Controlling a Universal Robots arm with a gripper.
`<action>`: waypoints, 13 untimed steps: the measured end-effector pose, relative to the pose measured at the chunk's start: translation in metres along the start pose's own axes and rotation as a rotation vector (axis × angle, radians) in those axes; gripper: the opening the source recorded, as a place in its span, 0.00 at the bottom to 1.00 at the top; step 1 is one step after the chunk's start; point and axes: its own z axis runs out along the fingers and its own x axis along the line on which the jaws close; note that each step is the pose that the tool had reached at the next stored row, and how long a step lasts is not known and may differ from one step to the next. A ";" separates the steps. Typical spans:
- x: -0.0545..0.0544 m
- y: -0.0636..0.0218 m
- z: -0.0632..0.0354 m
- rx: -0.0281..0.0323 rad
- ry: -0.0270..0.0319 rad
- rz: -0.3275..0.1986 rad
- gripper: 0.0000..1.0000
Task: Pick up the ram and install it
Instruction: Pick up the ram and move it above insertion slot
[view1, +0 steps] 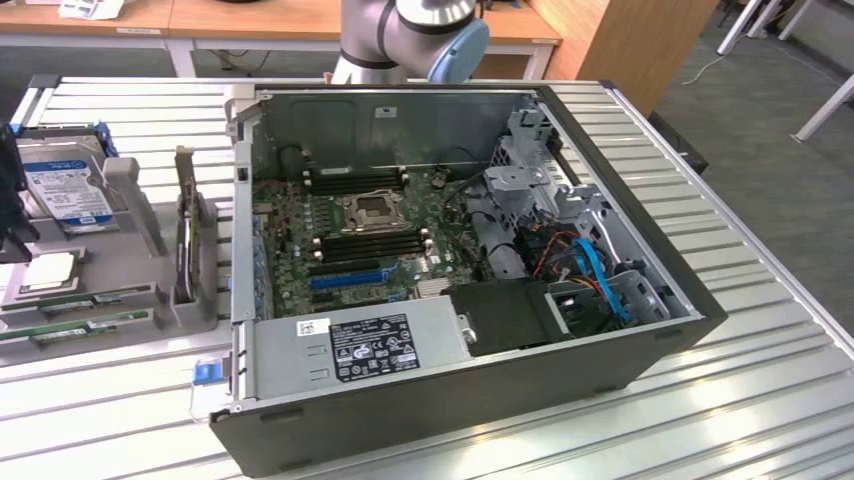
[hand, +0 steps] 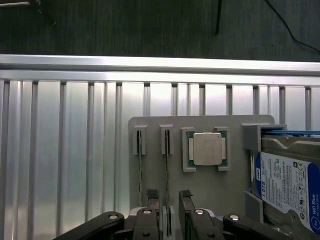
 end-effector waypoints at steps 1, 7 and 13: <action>0.000 0.0002 0.0016 -0.0001 0.0000 0.000 0.29; 0.000 0.0004 0.0112 0.0000 -0.0001 0.000 0.29; 0.000 0.0002 0.0174 0.0000 -0.0001 0.000 0.29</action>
